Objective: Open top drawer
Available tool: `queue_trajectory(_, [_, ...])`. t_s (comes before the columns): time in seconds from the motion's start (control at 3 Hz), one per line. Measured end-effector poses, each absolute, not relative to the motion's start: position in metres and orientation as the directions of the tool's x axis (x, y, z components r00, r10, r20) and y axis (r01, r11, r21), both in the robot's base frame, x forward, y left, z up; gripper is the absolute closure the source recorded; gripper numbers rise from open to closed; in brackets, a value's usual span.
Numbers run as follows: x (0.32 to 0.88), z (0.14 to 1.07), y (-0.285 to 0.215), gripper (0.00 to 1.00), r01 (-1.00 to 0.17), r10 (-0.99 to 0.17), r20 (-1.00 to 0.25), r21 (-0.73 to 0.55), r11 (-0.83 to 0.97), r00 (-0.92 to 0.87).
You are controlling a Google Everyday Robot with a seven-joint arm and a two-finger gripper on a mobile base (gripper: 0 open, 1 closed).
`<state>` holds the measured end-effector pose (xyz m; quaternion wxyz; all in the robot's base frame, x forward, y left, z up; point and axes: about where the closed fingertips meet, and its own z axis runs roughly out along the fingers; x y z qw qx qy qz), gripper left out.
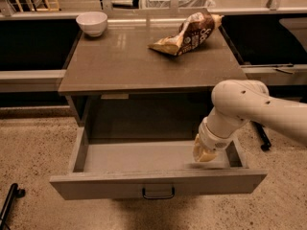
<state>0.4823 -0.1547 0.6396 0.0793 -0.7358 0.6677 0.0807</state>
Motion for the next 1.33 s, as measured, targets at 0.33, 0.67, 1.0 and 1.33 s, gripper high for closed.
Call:
queue_trajectory(0.33, [0.4823,0.6396,-0.1547,0.34,-0.995,-0.970,-0.225,-0.009,-0.096,0.095])
queue_trajectory(0.67, [0.4822,0.6396,-0.1547,0.11,-0.995,-0.970,-0.225,-0.009,-0.096,0.095])
queue_trajectory(1.0, [0.4822,0.6396,-0.1547,0.00,-0.995,-0.970,-0.225,-0.009,-0.096,0.095])
queue_trajectory(1.33, [0.4822,0.6396,-0.1547,0.00,-0.995,-0.970,-0.225,-0.009,-0.096,0.096])
